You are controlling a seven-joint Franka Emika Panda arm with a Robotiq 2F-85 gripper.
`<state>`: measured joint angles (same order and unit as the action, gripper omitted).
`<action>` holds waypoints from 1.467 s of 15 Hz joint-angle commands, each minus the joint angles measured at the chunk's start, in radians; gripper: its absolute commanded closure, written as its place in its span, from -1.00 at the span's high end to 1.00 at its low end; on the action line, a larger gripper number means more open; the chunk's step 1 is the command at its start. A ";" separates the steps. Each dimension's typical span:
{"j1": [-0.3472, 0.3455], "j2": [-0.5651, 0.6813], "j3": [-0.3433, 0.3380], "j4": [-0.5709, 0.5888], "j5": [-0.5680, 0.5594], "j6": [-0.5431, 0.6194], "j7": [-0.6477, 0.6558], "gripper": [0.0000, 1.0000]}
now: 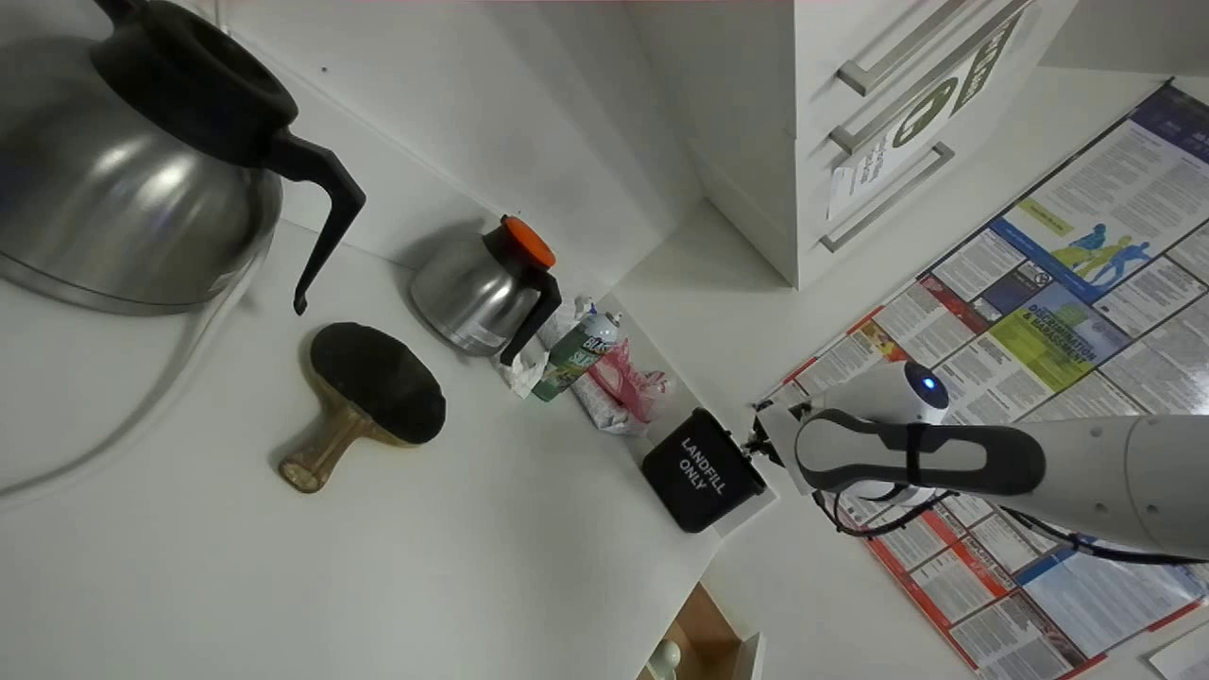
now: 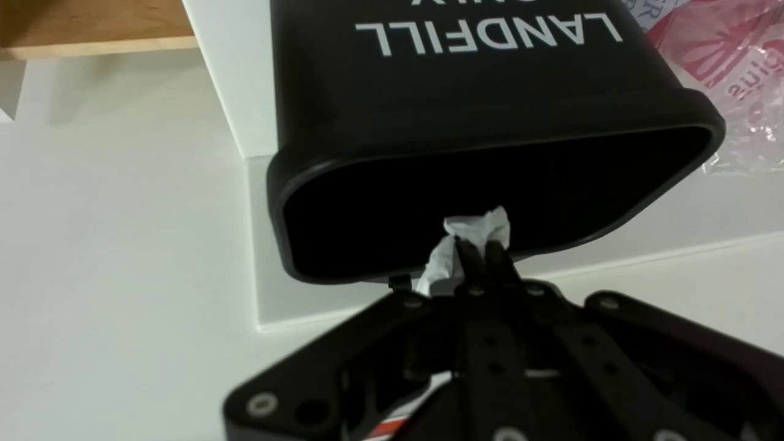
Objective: Throw the tissue on the counter in the trash bin
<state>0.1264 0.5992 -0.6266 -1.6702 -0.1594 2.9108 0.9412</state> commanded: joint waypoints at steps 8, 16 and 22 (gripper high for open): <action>-0.108 0.006 0.129 0.079 0.031 -0.006 -0.032 0.77; -0.108 -0.197 0.222 -0.091 0.029 -0.006 -0.089 1.00; -0.105 -0.206 0.223 -0.098 0.027 0.000 -0.067 1.00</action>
<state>0.0217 0.3924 -0.4033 -1.7687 -0.1327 2.9108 0.8741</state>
